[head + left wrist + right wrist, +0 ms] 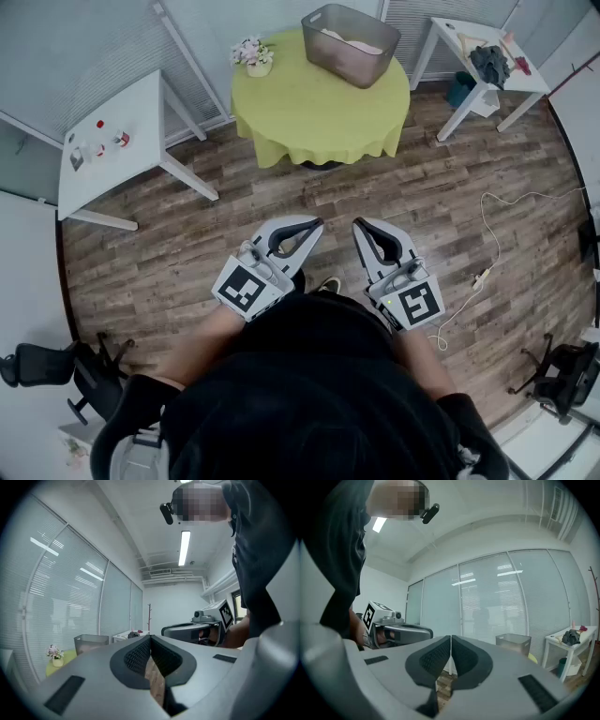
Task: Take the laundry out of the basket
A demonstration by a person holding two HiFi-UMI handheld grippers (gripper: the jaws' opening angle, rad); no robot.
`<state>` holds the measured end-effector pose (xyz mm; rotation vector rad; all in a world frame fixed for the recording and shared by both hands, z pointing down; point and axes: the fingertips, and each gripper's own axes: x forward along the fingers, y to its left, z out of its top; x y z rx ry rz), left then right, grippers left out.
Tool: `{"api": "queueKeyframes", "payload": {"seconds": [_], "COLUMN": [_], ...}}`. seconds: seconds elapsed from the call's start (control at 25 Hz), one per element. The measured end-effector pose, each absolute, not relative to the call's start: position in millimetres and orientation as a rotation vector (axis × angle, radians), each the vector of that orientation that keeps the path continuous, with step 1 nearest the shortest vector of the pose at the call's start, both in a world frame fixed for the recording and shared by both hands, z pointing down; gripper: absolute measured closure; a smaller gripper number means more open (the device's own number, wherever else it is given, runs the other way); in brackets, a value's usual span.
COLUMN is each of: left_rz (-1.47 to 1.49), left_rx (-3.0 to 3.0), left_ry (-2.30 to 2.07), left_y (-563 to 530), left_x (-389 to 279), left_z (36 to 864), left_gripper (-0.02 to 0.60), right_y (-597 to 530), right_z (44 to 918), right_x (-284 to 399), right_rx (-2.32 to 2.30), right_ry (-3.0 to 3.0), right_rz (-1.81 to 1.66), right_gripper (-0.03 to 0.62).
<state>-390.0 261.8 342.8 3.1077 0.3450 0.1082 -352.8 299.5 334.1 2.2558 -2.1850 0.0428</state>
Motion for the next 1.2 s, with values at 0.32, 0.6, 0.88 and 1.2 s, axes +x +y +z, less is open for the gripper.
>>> {"api": "queueKeyframes", "payload": {"seconds": [0.32,0.6,0.88,1.2], "left_rz": [0.115,0.119,0.137,0.098], "left_rx": [3.109,3.104,3.063,3.037], "left_ry": [0.365,0.401,0.404,0.475], "left_y": [262,245,193,129], "left_x": [-385,-371,-355,-326], "left_z": [344,347,352,350], "left_gripper": [0.571,0.571,0.571,0.571], "right_y": [299,282,231,168], "right_z": [331,341,347,345], "right_x": [-350,-335,-321,-297], "right_rx": [2.268,2.298,2.278,2.265], "right_ry": [-2.194,-2.163,-2.127,-2.033], "right_rz": [0.031,0.094,0.162,0.218], "right_gripper": [0.568,0.568,0.568,0.568]}}
